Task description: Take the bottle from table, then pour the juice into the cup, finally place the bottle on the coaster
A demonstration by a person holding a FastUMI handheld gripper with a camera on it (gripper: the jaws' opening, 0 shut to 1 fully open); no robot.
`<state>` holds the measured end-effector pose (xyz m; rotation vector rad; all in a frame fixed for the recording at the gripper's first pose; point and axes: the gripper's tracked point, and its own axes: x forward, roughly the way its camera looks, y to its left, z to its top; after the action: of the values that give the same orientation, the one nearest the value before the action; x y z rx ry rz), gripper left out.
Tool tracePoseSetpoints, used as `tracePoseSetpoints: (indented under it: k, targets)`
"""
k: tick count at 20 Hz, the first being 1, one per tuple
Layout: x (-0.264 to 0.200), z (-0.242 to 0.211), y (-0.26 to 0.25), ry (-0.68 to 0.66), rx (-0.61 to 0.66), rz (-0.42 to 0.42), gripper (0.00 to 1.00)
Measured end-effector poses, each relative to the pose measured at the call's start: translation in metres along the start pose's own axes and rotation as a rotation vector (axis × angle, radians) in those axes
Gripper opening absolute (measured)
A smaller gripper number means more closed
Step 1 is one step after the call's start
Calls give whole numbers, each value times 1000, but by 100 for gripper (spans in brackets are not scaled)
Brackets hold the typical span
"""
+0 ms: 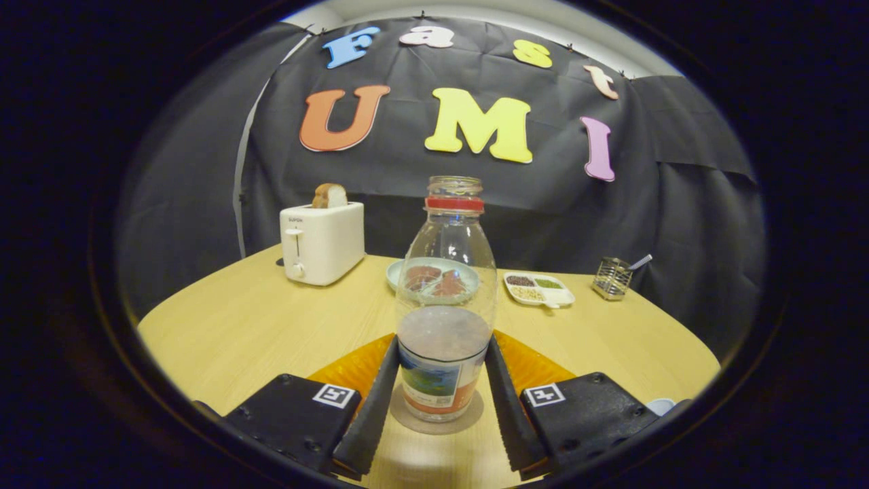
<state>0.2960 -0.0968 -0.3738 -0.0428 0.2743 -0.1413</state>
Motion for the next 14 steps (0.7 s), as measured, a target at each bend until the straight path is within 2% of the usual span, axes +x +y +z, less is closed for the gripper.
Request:
tracePoseSetpoints:
  k: [7,11,14]
  targets:
    - [3,-4,-8,-3,35,-32,85]
    - [1,1,-9,-16,50,-20,100]
    - [-7,7,-16,-29,44,-37,100]
